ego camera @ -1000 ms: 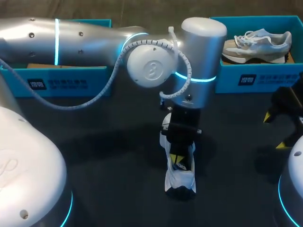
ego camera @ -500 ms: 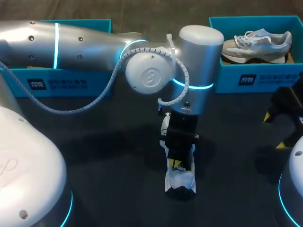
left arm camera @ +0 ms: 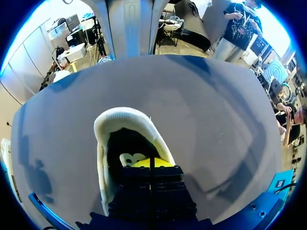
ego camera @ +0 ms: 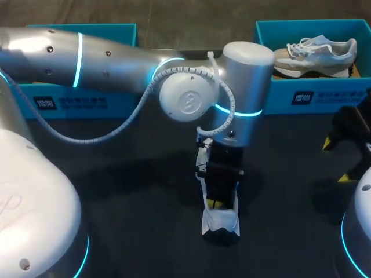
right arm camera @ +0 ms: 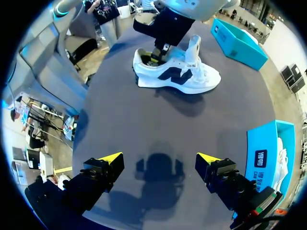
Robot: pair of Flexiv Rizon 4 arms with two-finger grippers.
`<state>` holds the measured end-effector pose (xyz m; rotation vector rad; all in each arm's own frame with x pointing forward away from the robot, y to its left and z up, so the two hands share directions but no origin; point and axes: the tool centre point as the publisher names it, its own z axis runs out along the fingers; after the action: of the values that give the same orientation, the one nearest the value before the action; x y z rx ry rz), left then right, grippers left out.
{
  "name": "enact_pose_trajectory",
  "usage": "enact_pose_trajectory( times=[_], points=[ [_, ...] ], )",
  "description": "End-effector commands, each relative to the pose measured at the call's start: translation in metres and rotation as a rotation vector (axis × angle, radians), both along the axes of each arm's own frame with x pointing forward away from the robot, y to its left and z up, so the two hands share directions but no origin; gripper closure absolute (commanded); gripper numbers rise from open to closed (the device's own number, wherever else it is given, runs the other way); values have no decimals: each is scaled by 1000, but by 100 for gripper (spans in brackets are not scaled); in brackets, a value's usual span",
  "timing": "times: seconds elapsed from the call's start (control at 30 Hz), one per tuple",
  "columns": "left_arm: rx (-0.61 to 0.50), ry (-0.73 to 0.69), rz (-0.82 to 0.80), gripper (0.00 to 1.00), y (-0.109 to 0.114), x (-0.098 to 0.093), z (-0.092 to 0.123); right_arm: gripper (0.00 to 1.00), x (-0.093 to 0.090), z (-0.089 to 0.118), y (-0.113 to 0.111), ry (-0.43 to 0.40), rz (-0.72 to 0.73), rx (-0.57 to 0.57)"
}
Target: Take the shoe out of the shoebox, open the shoe tongue, remove and reinsert the insole, then place the shoe into the shoebox
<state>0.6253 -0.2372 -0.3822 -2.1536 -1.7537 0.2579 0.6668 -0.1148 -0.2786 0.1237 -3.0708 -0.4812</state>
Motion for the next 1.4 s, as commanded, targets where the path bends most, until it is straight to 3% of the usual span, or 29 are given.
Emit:
enact_pose_trajectory(
  times=[0.03,0.37,0.67,0.8,1.0,1.4],
  points=[
    [-5,2,11,100,0,-1,-10,0,-1,0,0,-2,-1,-3],
    [-23,-50,40,100,-2,2,-26,0,-1,0,0,-2,-1,-3],
    [-98,-35,37,100,-4,10,24,0,-1,0,0,-2,-1,-3],
    [-104,-3,13,100,-5,3,32,0,-1,0,0,-2,-1,-3],
    [-77,12,-18,100,-8,-11,21,0,-1,0,0,-2,-1,-3],
    [36,-2,-8,100,-3,-17,-10,0,-1,0,0,-2,-1,-3]
  ],
)
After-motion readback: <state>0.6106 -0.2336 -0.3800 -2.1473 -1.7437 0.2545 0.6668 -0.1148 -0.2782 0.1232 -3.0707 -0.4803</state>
